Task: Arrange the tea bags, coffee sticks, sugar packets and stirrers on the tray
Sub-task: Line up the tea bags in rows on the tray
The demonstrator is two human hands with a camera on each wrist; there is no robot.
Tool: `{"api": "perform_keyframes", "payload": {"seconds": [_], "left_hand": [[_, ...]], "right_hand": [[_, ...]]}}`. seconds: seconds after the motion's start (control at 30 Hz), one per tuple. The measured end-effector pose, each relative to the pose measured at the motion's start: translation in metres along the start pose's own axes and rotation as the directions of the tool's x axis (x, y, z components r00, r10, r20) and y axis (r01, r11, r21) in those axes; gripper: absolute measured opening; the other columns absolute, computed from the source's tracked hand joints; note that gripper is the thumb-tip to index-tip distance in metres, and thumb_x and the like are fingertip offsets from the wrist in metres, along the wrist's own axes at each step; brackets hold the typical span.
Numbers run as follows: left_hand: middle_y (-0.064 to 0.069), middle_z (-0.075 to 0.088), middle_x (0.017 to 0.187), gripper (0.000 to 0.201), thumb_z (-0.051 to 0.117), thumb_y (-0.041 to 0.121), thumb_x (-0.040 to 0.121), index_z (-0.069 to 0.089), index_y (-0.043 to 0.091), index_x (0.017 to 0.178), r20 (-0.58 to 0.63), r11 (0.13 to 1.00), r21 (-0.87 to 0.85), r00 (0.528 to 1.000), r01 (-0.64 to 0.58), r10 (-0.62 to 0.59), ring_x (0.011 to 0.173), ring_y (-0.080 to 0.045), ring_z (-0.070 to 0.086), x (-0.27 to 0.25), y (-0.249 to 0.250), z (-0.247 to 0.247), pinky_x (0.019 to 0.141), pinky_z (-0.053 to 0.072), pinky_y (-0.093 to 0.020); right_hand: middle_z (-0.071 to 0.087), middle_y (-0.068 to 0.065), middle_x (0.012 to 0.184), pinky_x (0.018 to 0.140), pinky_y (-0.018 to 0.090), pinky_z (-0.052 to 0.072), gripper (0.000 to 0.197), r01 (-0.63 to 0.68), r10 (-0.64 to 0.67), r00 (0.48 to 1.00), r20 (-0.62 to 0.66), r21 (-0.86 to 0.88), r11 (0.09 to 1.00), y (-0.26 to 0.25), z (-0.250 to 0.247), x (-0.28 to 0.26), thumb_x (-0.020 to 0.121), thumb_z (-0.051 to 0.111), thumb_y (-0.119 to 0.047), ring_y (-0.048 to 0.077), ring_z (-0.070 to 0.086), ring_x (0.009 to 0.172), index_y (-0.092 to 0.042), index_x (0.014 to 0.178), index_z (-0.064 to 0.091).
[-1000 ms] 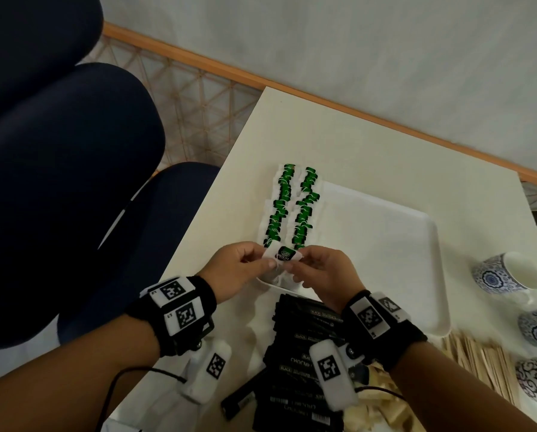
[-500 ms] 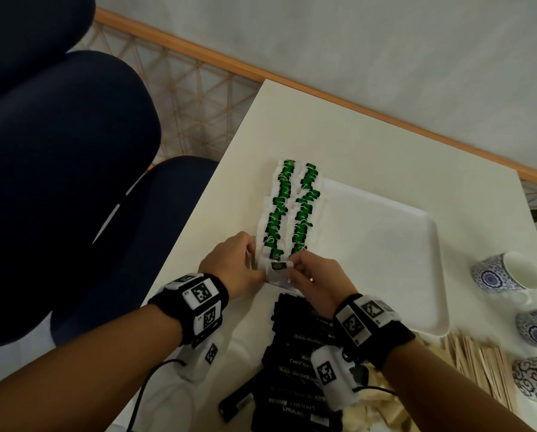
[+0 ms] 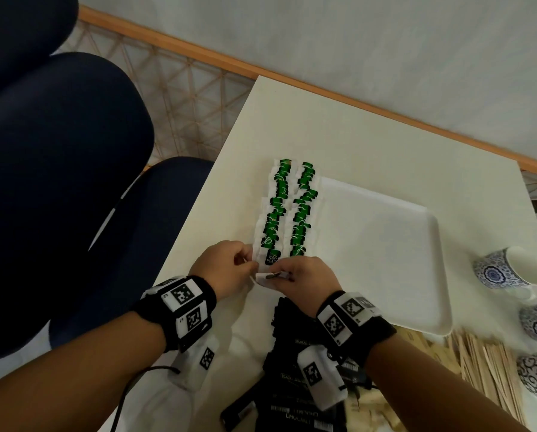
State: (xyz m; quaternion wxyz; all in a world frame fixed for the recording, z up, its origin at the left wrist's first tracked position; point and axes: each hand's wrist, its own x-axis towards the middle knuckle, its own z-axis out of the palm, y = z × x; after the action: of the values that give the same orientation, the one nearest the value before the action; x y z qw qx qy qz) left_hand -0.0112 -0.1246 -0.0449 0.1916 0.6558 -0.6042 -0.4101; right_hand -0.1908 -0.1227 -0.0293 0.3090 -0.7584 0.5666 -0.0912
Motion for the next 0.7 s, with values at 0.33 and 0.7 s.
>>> {"api": "perform_keyframes", "payload": {"seconds": [0.33, 0.7], "left_hand": [[0.004, 0.066, 0.081, 0.006, 0.063, 0.02, 0.085, 0.065, 0.023, 0.08, 0.013, 0.994, -0.085, 0.998, 0.065, -0.064, 0.078, -0.016, 0.061, 0.005, 0.003, -0.003, 0.078, 0.053, -0.034], [0.005, 0.056, 0.075, 0.034, 0.08, 0.032, 0.072, 0.052, 0.022, 0.087, 0.052, 0.983, -0.164, 0.996, 0.087, -0.079, 0.066, -0.011, 0.05, 0.001, 0.006, -0.001, 0.065, 0.044, -0.029]], "right_hand": [[0.064, -0.009, 0.087, 0.067, 0.026, 0.045, 0.04, -0.098, 0.096, 0.995, -0.015, -0.118, 0.988, -0.009, 0.002, 0.009, 0.08, 0.063, -0.057, 0.016, 0.06, 0.079, -0.031, 0.105, 0.048], [0.05, -0.008, 0.054, 0.051, 0.026, 0.036, 0.03, -0.115, 0.126, 0.981, -0.15, 0.077, 0.99, 0.002, -0.011, 0.009, 0.084, 0.066, -0.041, 0.008, 0.048, 0.053, -0.029, 0.093, 0.04]]}}
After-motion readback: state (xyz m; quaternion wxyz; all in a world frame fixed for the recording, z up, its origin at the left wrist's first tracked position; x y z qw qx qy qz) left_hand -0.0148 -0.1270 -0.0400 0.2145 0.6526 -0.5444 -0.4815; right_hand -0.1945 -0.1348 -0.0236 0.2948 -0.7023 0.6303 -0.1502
